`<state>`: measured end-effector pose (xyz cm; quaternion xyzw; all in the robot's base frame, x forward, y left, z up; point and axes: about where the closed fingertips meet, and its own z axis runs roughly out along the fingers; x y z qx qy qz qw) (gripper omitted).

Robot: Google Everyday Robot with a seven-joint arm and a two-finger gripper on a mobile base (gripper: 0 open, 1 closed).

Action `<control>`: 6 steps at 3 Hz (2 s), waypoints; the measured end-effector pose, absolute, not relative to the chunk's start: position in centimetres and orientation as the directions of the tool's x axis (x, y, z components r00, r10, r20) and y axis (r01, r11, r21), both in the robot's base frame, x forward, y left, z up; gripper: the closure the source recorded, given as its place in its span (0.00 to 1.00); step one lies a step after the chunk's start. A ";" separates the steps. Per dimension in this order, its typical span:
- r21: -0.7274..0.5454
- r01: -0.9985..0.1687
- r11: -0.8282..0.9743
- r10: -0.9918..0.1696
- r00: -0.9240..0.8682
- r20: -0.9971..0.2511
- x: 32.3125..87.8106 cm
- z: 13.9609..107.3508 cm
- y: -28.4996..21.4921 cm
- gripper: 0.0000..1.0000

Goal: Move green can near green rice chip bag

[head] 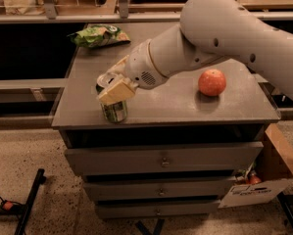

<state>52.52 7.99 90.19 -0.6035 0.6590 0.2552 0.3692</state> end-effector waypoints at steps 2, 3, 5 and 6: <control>-0.114 -0.984 0.135 -0.609 0.008 -0.793 52.3 90.4 8.3 1.00; -0.144 -0.975 0.167 -0.625 0.008 -0.781 53.5 91.0 8.0 1.00; -0.301 -0.903 0.306 -0.673 0.019 -0.739 61.9 96.4 4.0 1.00; -0.330 -0.863 0.383 -0.675 -0.018 -0.738 66.8 97.2 2.9 1.00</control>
Offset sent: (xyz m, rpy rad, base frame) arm -0.0012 0.0014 0.0010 -0.0010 -0.0020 0.0029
